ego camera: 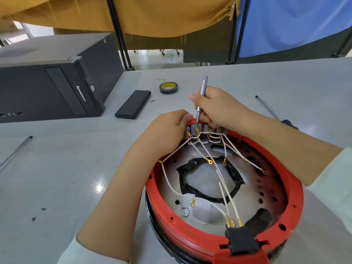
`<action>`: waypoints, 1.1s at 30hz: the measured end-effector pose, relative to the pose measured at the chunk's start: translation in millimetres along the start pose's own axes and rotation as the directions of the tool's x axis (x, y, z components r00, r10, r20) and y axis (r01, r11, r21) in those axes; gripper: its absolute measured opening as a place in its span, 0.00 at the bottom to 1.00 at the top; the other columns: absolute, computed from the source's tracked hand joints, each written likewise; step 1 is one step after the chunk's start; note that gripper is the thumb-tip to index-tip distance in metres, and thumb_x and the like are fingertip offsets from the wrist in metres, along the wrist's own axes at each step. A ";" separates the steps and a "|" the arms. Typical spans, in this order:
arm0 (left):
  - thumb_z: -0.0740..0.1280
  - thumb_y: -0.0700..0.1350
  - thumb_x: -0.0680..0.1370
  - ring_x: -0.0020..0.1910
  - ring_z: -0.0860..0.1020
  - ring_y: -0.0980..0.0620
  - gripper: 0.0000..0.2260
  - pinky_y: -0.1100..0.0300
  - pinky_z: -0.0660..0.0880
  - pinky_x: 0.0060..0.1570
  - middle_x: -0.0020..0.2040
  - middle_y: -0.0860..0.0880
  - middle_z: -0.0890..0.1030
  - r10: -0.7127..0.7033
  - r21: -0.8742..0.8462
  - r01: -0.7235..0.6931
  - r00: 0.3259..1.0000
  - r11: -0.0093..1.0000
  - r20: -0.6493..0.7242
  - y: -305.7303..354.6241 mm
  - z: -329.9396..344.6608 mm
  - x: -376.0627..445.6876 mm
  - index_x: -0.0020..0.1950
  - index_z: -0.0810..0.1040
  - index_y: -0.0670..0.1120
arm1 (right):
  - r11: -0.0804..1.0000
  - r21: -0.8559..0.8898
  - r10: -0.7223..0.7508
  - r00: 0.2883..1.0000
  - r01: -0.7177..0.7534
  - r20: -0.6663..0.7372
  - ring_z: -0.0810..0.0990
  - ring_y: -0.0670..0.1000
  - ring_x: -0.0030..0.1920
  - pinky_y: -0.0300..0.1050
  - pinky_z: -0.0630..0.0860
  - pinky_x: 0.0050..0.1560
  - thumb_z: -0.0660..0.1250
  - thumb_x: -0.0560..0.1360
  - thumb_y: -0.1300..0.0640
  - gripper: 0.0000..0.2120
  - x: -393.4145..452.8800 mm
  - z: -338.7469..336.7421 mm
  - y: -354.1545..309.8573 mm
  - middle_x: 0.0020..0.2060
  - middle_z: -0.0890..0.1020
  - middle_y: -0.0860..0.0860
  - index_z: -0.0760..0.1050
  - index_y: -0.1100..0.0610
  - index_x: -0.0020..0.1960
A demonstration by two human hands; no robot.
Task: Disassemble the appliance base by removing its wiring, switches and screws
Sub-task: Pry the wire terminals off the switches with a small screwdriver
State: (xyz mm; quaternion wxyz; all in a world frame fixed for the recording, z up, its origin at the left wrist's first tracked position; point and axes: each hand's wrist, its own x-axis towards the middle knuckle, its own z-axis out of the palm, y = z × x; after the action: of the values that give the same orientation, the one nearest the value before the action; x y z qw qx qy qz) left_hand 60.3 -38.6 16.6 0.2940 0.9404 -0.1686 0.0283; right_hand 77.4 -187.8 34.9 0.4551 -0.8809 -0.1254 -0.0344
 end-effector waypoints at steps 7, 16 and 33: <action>0.52 0.51 0.83 0.44 0.74 0.50 0.16 0.58 0.65 0.40 0.43 0.48 0.78 0.016 -0.015 -0.016 1.000 1.000 -0.003 0.2 -0.8 -1.7 0.52 0.76 0.46 | 0.985 0.005 -0.173 0.980 0.174 -0.094 0.70 0.41 0.23 0.36 0.67 0.31 0.56 0.81 0.50 0.11 -13.5 1.4 3.7 0.25 0.70 0.46 0.66 0.51 0.41; 0.52 0.51 0.83 0.39 0.71 0.52 0.14 0.58 0.63 0.37 0.38 0.50 0.75 -0.002 -0.012 0.002 1.000 1.000 0.007 0.7 -0.4 -0.6 0.50 0.75 0.47 | 0.996 -0.090 -0.020 1.000 0.018 -0.022 0.69 0.37 0.18 0.35 0.65 0.27 0.55 0.81 0.48 0.13 0.9 2.1 -0.7 0.27 0.70 0.47 0.66 0.52 0.39; 0.52 0.51 0.83 0.37 0.71 0.53 0.15 0.60 0.63 0.34 0.35 0.52 0.74 0.004 -0.012 -0.004 1.000 1.000 -0.002 -0.1 -0.4 -0.3 0.50 0.76 0.46 | 0.989 -0.035 -0.147 0.988 0.146 -0.050 0.71 0.36 0.24 0.32 0.66 0.31 0.56 0.81 0.48 0.11 -10.0 3.5 1.5 0.28 0.71 0.42 0.65 0.48 0.40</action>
State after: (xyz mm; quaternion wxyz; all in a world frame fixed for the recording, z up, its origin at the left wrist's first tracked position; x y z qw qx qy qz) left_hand 60.1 -38.2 16.9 0.2998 0.9382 -0.1705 0.0291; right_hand 68.0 -187.7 29.9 0.4404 -0.8752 -0.1773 -0.0927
